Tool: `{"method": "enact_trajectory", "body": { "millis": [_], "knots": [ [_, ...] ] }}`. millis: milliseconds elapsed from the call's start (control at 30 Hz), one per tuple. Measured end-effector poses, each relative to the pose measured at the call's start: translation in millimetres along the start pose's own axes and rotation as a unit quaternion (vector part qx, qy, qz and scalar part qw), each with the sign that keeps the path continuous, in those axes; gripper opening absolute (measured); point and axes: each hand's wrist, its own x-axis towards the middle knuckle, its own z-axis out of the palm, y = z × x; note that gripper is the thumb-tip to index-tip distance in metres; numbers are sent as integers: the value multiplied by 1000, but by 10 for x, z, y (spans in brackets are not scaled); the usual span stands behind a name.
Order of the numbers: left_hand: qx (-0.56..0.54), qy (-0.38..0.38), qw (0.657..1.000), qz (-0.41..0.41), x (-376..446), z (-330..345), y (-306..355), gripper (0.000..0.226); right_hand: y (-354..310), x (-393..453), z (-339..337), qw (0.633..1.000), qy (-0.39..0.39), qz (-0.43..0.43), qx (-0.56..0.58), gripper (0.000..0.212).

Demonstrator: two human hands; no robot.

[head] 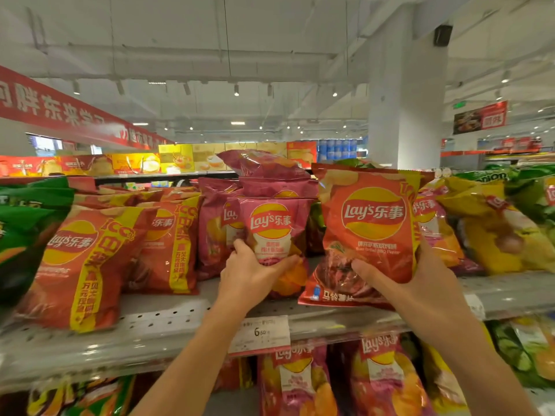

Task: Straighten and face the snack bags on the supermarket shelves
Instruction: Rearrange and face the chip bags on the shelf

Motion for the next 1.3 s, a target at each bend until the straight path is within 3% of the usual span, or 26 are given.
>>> {"method": "enact_trajectory", "body": {
  "millis": [167,233,333,367,433,667,767,933,1033,1200,1300],
  "knots": [
    [-7,-82,997,3,-41,-147,34,144,-137,-87,108,1000,-6,-1,12,96],
    [15,-87,996,32,-155,-298,-29,128,-263,-127,206,1000,-1,-15,21,100],
    [78,59,987,125,-363,-574,-319,51,-506,-207,454,998,-8,-38,40,87],
    [99,129,973,164,-453,-694,-437,33,-589,-235,566,998,-19,-43,45,86],
    [149,222,940,212,-640,-941,-672,19,-723,-299,824,996,-50,-50,45,92],
    [242,239,921,188,-1129,-1450,-1228,7,-1119,-497,1822,990,-122,-60,-42,111],
    [260,218,927,160,-1174,-1486,-1343,13,-1163,-500,2085,983,-166,-28,-75,119],
    [260,238,919,176,-1158,-1514,-1493,30,-1170,-417,2244,974,-225,4,-20,113],
    [271,252,912,176,-1155,-1507,-1527,30,-1216,-382,2296,960,-269,17,-78,120],
    [219,271,917,192,-1159,-1380,-1420,27,-1210,-449,2172,954,-263,-18,-141,125],
    [152,281,919,232,-1147,-1216,-1227,18,-1112,-479,1963,974,-186,-73,-110,99]
  ]
}}
